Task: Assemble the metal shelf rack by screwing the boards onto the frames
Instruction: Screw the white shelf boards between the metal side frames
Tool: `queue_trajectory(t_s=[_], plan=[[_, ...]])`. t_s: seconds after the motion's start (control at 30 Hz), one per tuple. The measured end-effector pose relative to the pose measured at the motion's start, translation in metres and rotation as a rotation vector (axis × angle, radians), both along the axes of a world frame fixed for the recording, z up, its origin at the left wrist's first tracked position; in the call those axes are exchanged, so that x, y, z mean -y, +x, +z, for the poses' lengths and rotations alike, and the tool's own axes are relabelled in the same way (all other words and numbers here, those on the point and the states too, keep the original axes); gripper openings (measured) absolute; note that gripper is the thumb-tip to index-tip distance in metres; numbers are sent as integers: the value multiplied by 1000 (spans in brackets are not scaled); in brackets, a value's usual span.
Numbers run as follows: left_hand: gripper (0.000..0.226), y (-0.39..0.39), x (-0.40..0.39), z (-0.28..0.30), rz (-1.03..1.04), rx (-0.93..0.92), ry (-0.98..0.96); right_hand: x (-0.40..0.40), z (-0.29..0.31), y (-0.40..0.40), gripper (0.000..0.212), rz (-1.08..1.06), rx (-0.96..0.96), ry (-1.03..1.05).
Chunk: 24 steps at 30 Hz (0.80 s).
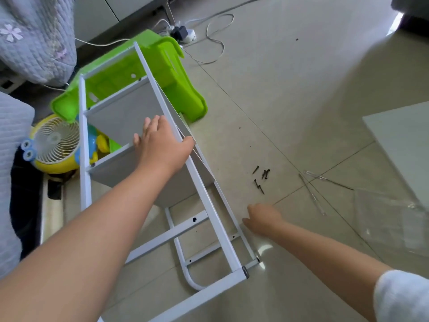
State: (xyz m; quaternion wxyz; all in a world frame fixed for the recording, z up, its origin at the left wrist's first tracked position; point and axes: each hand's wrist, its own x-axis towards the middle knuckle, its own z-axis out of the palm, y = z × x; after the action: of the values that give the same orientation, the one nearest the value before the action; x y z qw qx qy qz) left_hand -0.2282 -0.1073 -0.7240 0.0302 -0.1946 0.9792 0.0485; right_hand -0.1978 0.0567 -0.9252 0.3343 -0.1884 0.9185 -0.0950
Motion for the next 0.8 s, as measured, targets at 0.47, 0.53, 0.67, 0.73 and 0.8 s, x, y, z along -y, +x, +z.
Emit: queue_trajectory(t_s=[0.47,0.53,0.67,0.73,0.8], plan=[[61,-1,0,9,-5,47,48,51,-9,10,33,12,60,30],[56,0,0,12,1,52,71,51,-8,12,34,42,29,16],[38,6,-1,21,8,36,96,51,-7,14,32,54,33,-6],[28,10,5,24,17,3,109,52,-11,12,29,-58,106,-60],[32,18,12,28,47,-8,140,52,-14,10,22,-234,172,-153]])
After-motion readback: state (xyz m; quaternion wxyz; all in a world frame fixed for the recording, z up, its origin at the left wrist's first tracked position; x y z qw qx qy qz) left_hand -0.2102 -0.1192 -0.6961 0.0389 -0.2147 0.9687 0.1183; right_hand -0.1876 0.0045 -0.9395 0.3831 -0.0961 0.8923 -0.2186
